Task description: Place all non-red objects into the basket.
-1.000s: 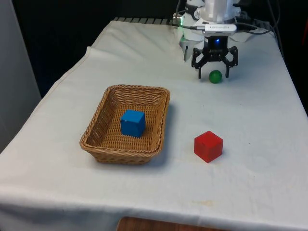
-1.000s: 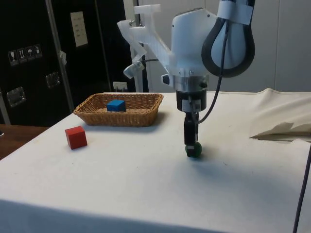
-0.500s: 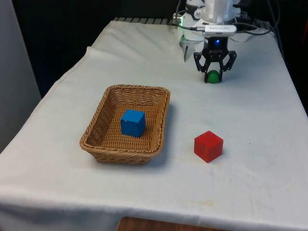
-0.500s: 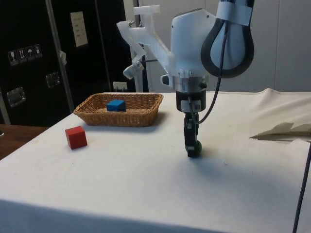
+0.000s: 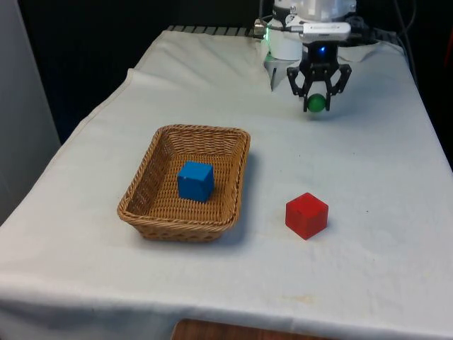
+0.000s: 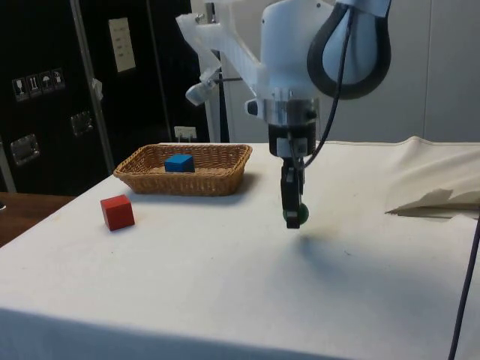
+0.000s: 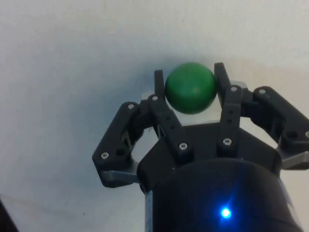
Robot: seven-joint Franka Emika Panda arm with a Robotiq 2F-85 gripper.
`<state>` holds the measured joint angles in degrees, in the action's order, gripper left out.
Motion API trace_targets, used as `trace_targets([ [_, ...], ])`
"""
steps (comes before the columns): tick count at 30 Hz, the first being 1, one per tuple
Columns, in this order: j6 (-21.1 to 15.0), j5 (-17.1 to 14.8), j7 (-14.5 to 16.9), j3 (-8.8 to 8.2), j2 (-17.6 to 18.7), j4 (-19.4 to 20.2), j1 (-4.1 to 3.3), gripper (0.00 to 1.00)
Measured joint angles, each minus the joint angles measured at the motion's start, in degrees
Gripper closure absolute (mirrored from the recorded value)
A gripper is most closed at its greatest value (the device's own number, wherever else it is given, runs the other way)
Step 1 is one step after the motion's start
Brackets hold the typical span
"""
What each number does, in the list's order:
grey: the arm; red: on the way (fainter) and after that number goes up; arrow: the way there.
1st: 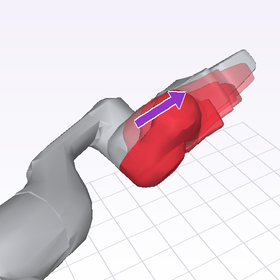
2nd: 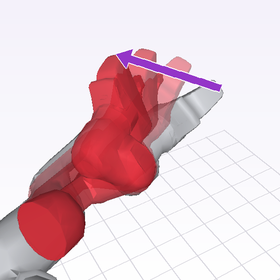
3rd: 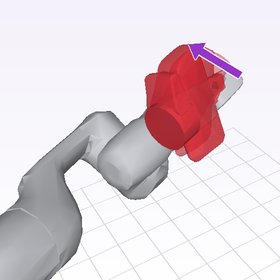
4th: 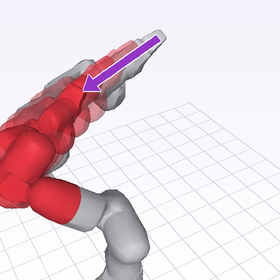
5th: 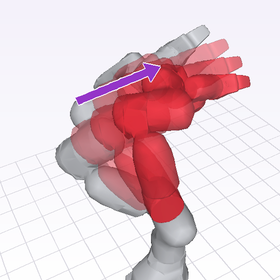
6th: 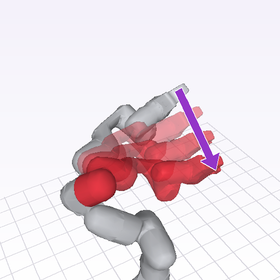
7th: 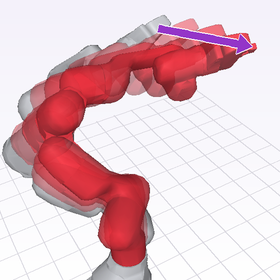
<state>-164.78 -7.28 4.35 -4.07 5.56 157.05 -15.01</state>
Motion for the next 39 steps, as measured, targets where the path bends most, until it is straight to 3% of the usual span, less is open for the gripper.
trace_targets([
  [4, 2.7, 0.0, 0.1, -0.06, -3.2, 0.7, 0.0, 1.0],
  [23, 8.3, 0.0, 0.1, -0.11, -10.1, 1.7, 0.0, 1.0],
  [39, 10.9, 0.0, 1.4, -1.15, -14.3, 1.8, 0.52, 1.0],
])
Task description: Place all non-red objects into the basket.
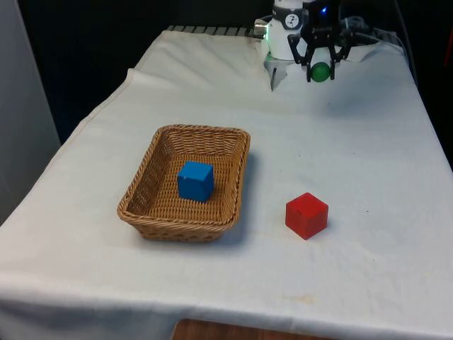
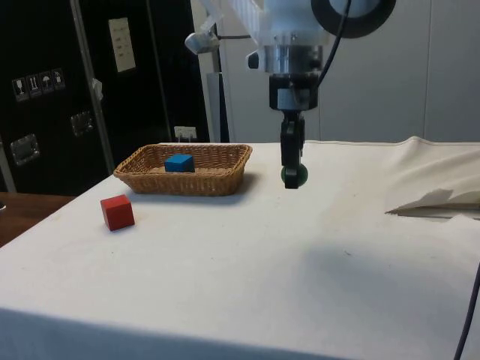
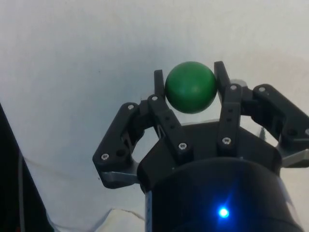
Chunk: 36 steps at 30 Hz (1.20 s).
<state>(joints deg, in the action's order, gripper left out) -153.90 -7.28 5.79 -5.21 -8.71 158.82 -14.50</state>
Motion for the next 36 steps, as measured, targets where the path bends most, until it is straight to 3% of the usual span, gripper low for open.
trace_targets([
  [9, -0.2, 0.0, 1.1, -0.97, 0.4, -1.0, 0.34, 1.0],
  [19, -0.5, 0.0, 2.6, -2.18, 3.9, -4.4, 0.63, 1.0],
  [36, -1.0, -0.1, 6.0, -5.84, 5.8, -7.3, 1.03, 1.0],
])
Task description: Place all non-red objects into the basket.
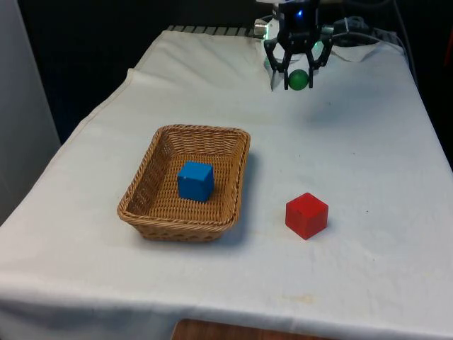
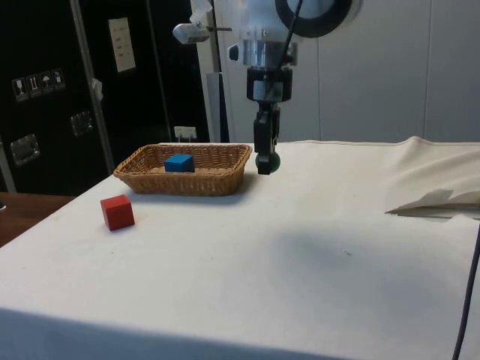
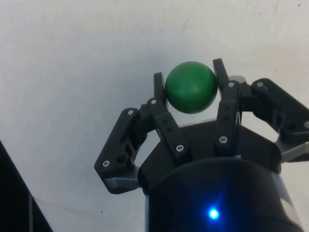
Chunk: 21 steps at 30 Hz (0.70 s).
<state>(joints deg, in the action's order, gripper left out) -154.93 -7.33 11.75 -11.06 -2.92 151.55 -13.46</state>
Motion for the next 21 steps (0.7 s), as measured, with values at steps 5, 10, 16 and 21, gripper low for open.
trace_targets([
  [5, 0.1, 0.0, 0.3, -0.46, 0.2, -0.7, 0.0, 1.0],
  [10, 1.5, 0.0, 0.8, -1.26, 1.7, -3.4, 0.06, 1.0],
  [16, 2.7, 0.0, 1.1, -1.78, 4.0, -6.8, 0.11, 1.0],
  [21, 3.7, 0.0, 1.3, -2.18, 5.2, -8.7, 0.17, 1.0],
])
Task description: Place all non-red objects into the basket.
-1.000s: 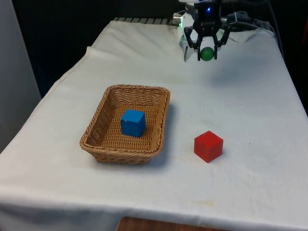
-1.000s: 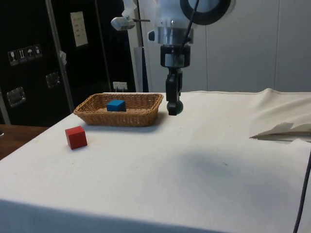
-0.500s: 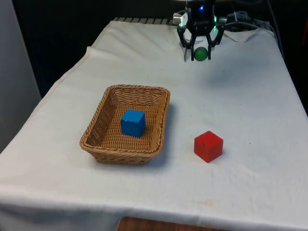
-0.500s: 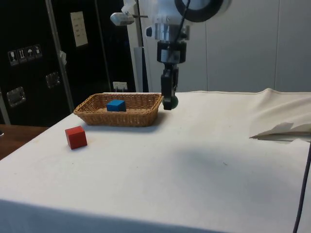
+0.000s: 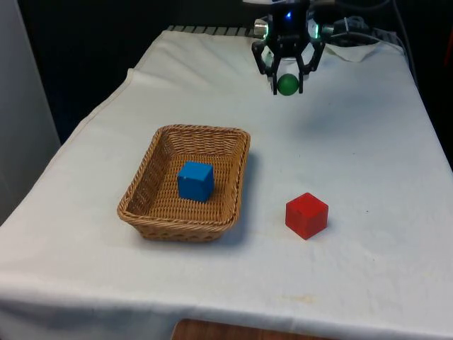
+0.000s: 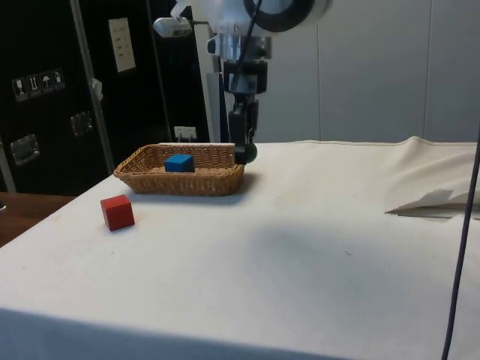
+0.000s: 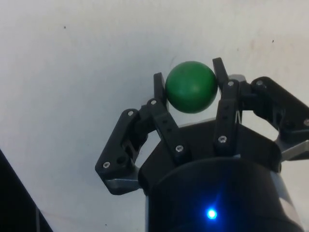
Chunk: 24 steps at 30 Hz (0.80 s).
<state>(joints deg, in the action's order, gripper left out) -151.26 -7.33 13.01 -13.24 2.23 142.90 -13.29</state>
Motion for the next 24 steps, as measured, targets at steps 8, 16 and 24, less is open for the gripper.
trace_targets([
  [8, 1.7, 0.0, 0.2, -0.69, 2.5, -3.5, 0.17, 1.0],
  [16, 3.1, -0.2, 0.7, -1.43, 5.2, -7.3, 0.4, 1.0],
  [24, 3.9, -1.3, 1.8, -2.01, 7.8, -10.4, 0.63, 1.0],
])
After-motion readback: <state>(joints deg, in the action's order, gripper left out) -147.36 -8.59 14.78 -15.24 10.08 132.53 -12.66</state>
